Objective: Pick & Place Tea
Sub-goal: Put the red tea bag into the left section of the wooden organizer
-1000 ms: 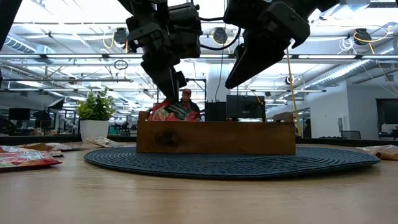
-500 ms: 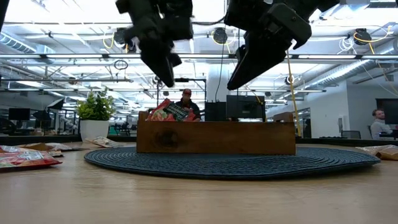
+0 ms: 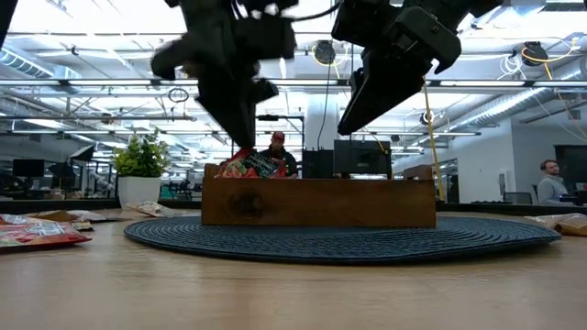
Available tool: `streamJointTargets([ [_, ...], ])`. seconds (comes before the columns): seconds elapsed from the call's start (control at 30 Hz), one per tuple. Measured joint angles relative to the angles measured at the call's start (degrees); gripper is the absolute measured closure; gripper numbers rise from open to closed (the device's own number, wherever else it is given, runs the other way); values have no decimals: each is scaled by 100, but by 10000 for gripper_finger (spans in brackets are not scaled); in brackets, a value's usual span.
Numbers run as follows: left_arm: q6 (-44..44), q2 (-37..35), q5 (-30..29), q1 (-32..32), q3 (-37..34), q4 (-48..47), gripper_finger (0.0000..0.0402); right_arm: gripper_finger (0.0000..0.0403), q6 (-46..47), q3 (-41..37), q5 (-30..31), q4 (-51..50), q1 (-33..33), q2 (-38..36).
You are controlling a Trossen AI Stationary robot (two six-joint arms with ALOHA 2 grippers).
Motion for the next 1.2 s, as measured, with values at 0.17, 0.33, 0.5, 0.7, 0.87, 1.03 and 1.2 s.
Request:
streamJointTargets([
  [0.17, -109, 276, -37, 134, 5, -96, 400, 284, 2, 0, 0, 23, 0, 0],
  [0.33, -125, 556, 217, 188, 5, -141, 401, 284, 2, 0, 1, 30, 0, 0],
  [0.5, -129, 693, 215, 192, 5, -13, 400, 284, 1, 0, 1, 40, -1, 0],
  [0.7, -318, 706, -91, 193, 3, 376, 400, 284, 0, 0, 0, 50, 0, -2],
  [0.87, -440, 706, -712, 163, 3, 462, 400, 284, 1, 0, 1, 44, 0, -1],
  [1.03, -555, 706, -1405, 92, 3, 498, 400, 284, 0, 0, 2, 42, 0, 0],
  [1.2, -578, 640, -1278, 15, 0, 597, 399, 284, 0, 0, 0, 44, 0, -2],
])
